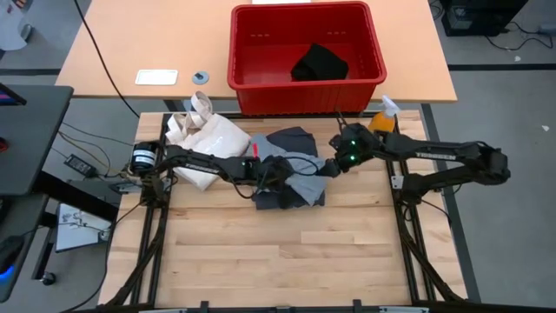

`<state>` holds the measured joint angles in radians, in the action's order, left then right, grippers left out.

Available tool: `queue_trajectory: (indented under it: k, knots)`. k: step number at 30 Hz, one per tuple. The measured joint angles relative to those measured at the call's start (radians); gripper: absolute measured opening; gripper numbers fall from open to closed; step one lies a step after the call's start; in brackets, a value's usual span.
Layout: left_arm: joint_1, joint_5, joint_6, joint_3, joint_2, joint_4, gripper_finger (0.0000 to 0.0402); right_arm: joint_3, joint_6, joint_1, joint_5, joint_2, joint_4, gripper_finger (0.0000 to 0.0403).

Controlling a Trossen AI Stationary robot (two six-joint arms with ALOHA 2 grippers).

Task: Fold Laundry from Bin
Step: Put the light gray t-shirt into the red organizer bin

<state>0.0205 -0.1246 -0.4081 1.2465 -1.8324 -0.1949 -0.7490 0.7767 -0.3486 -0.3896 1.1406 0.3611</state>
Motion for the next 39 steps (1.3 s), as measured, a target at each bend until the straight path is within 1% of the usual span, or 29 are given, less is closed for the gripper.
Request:
queue_trajectory:
  k: [2,4,8,11,14,18,20,22,26,30,33,37,39]
  knots:
    - [0.006,0.088,-0.04,0.0,0.027,-0.029,0.0292,0.0,-0.042,-0.042,-0.008,0.032,0.001,0.0307]
    - [0.006,0.143,-0.079,0.0,0.064,-0.057,0.0305,0.0,-0.082,-0.083,-0.014,0.054,0.003,0.0307]
    - [-0.001,0.181,-0.098,0.0,0.14,-0.106,0.0312,0.0,-0.145,-0.171,-0.053,0.07,0.022,0.0307]
    - [-0.003,0.184,-0.097,0.0,0.192,-0.107,0.0313,0.0,-0.211,-0.237,-0.087,0.069,0.065,0.0307]
    - [0.013,0.152,-0.09,0.0,0.212,-0.11,0.0313,0.034,-0.254,-0.317,-0.162,0.071,0.089,0.0307]
    - [0.05,0.063,-0.071,0.0,0.205,-0.113,0.0313,0.134,-0.222,-0.402,-0.248,0.091,0.061,0.0307]
    - [0.074,0.053,-0.076,0.001,0.189,-0.11,0.0313,0.182,-0.198,-0.421,-0.279,0.098,0.033,0.0307]
    - [0.094,0.05,-0.078,-0.001,0.163,-0.115,0.0313,0.226,-0.167,-0.427,-0.309,0.099,-0.016,0.0307]
    - [0.125,0.024,-0.077,0.0,0.128,-0.111,0.0313,0.295,-0.072,-0.404,-0.318,0.1,-0.182,0.0307]
    - [0.145,0.017,-0.079,-0.001,0.067,-0.134,0.0313,0.344,0.049,-0.373,-0.276,0.119,-0.374,0.0307]
    - [0.147,0.02,-0.099,-0.001,0.044,-0.165,0.0313,0.368,0.134,-0.348,-0.252,0.153,-0.497,0.0306]
    - [0.151,0.025,-0.129,-0.007,0.027,-0.226,0.0313,0.37,0.163,-0.309,-0.195,0.217,-0.538,0.0298]
    - [0.149,0.027,-0.13,-0.009,0.025,-0.243,0.0313,0.371,0.169,-0.285,-0.191,0.243,-0.567,0.0292]
